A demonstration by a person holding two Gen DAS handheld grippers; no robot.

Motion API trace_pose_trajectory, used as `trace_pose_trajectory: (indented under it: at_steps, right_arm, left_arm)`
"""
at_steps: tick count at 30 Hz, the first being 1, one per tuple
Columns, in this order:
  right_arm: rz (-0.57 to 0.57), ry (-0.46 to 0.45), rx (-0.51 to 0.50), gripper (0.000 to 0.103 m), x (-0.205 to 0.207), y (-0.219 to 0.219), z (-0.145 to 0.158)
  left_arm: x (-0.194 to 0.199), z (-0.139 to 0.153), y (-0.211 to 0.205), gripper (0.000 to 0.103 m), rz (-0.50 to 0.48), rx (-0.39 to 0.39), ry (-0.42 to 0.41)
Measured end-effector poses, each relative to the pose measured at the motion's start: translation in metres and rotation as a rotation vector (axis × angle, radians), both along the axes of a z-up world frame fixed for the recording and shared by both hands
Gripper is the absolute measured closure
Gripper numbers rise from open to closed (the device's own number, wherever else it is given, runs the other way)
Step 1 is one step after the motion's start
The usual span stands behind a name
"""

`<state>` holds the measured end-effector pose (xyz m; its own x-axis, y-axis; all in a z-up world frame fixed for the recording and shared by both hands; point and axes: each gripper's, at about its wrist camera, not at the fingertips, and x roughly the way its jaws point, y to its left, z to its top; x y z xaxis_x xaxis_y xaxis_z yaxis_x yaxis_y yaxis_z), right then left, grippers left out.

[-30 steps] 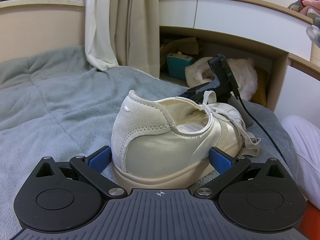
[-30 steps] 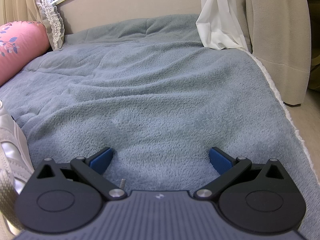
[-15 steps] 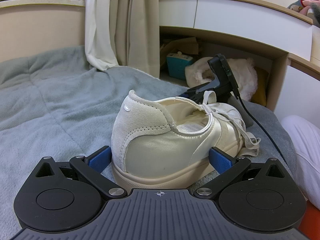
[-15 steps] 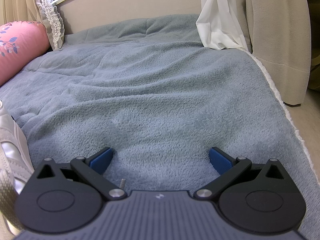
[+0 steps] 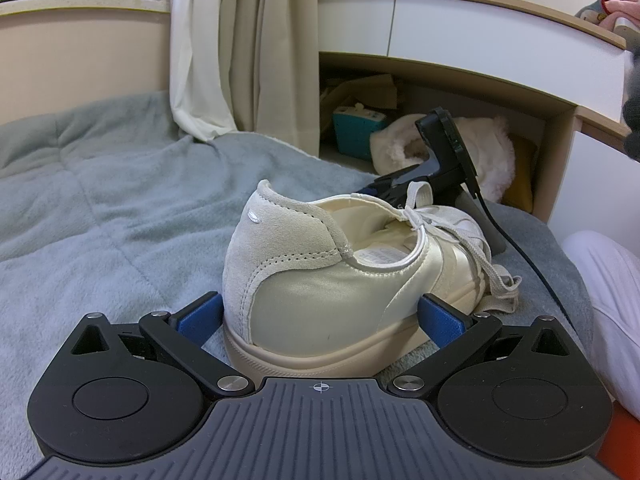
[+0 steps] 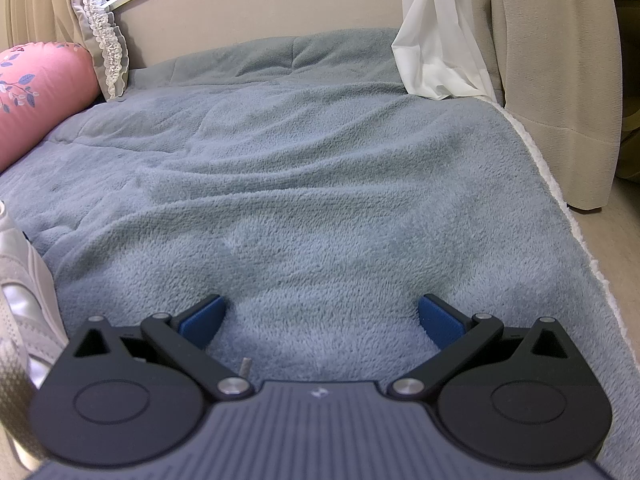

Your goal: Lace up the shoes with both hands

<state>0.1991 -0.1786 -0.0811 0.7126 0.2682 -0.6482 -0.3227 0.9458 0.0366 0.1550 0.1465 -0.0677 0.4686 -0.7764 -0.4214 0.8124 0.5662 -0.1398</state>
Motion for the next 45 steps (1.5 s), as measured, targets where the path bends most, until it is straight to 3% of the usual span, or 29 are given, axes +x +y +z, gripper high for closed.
trace_pose_trajectory:
  at_steps: [39, 45]
  right_arm:
    - [0.0, 0.0, 0.0, 0.0, 0.0, 0.0002, -0.0003]
    - [0.0, 0.0, 0.0, 0.0, 0.0001, 0.0005, -0.0003]
  left_arm:
    - [0.0011, 0.0005, 0.0005, 0.0, 0.0, 0.0, 0.001]
    - [0.0092, -0.0023, 0.0036, 0.0, -0.009, -0.026, 0.057]
